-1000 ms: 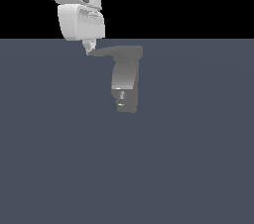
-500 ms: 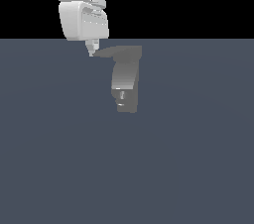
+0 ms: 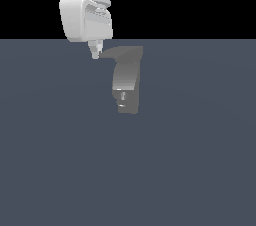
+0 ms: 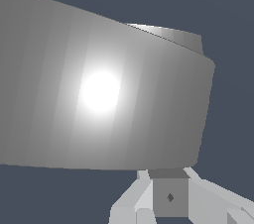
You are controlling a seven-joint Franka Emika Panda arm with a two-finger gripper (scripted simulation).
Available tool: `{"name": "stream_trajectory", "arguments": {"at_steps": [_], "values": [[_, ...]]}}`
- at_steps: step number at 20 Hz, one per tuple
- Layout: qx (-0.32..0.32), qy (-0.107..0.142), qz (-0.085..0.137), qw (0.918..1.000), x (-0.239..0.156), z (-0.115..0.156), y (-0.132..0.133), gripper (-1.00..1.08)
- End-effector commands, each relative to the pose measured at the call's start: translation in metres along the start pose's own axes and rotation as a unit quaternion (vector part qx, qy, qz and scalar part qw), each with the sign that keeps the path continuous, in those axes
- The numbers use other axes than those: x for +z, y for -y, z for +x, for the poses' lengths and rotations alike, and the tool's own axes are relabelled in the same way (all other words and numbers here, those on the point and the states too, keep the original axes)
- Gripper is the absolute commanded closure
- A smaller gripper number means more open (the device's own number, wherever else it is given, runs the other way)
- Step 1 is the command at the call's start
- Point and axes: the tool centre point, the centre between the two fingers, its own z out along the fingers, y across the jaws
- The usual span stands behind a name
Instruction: Turn on the faucet by rotating a designated handle.
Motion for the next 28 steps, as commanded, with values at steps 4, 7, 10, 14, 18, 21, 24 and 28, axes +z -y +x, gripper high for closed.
{"name": "stream_trajectory", "arguments": {"at_steps": [4, 7, 10, 14, 18, 21, 24, 28], "values": [[0.000, 0.000, 0.000, 1.0000, 0.000, 0.015, -0.001, 1.08], [0.001, 0.000, 0.000, 1.0000, 0.000, 0.030, -0.002, 1.08], [0.001, 0.000, 0.000, 1.0000, 0.000, 0.045, -0.003, 1.08], [0.002, 0.000, 0.000, 1.0000, 0.000, 0.067, -0.004, 1.08], [0.002, 0.000, 0.000, 1.0000, 0.000, 0.089, -0.005, 1.08], [0.002, -0.001, 0.000, 1.0000, 0.000, 0.106, -0.006, 1.08], [0.003, -0.001, -0.001, 1.0000, 0.000, 0.117, -0.006, 1.08], [-0.009, 0.000, 0.000, 1.0000, 0.000, 0.111, 0.003, 1.08]]}}
